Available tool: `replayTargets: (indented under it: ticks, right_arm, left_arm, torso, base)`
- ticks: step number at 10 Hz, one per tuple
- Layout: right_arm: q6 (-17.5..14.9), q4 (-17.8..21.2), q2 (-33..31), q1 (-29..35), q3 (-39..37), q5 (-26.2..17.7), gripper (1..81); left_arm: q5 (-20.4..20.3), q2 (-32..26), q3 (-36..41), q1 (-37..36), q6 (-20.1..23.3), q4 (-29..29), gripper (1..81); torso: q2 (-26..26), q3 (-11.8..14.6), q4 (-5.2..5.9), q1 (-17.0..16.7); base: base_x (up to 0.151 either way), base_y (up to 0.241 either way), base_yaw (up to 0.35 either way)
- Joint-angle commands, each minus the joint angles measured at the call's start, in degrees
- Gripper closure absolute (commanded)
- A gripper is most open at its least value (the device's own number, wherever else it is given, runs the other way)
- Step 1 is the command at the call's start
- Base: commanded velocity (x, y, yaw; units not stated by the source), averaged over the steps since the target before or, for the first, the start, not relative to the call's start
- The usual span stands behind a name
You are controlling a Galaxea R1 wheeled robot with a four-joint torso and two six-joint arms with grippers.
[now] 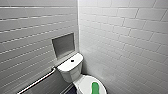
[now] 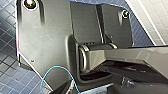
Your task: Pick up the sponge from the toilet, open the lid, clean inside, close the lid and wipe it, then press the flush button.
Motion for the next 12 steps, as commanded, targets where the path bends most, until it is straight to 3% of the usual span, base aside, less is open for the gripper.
replayTargets:
  ticks: [1,2,4,5,6,7,10,12]
  right_arm:
    - [0.53,1.03,-13.32,4.03,18.94,-3.61,1.0]
    - [1.24,1.56,-15.11,5.62,20.57,-3.7,1.0]
    - [1.94,3.04,-18.0,9.05,23.2,-3.96,1.0]
    - [1.94,3.91,-19.22,10.71,23.72,-4.14,1.0]
    - [1.86,4.55,-20.56,12.83,23.82,-4.22,1.0]
    - [1.86,4.63,-21.35,15.11,23.82,-4.31,1.0]
    - [1.85,4.55,-22.58,21.79,22.68,-4.75,1.0]
    - [1.86,4.89,-22.59,26.35,21.54,-7.64,1.0]
  left_arm:
    - [3.34,-0.21,0.68,-0.56,0.58,0.44,1.0]
    - [3.34,-0.21,0.59,-0.12,0.58,0.44,1.0]
    - [3.17,-0.29,0.42,0.66,0.58,0.27,1.0]
    - [3.17,-0.38,0.24,0.76,0.58,0.27,1.0]
    - [3.17,-0.21,-0.11,0.76,0.58,0.18,1.0]
    - [3.17,-0.21,-0.2,0.84,0.49,0.01,1.0]
    - [3.17,0.15,0.06,0.85,0.4,-0.43,1.0]
    - [3.17,0.58,0.06,0.93,0.05,-0.43,1.0]
  torso:
    - [-5.44,-4.95,-1.93,3.52]
    - [-7.04,-6.15,-0.24,4.5]
    - [-11.04,-9.91,-0.81,7.04]
    - [-18.52,-16.9,-0.81,11.84]
    - [-14.97,-8.24,-0.81,9.55]
    - [-16.83,-10.01,-0.81,10.75]
    - [-21.94,-11.1,-0.81,14.03]
    - [-26.25,-11.17,-0.81,16.74]
  base:
    - [0.0,0.0,0.0]
    - [0.0,0.0,0.0]
    - [0.0,0.0,0.0]
    - [0.0,0.0,0.0]
    - [0.0,0.0,0.0]
    - [0.0,0.0,0.0]
    - [0.0,0.0,0.0]
    - [0.0,0.0,0.0]
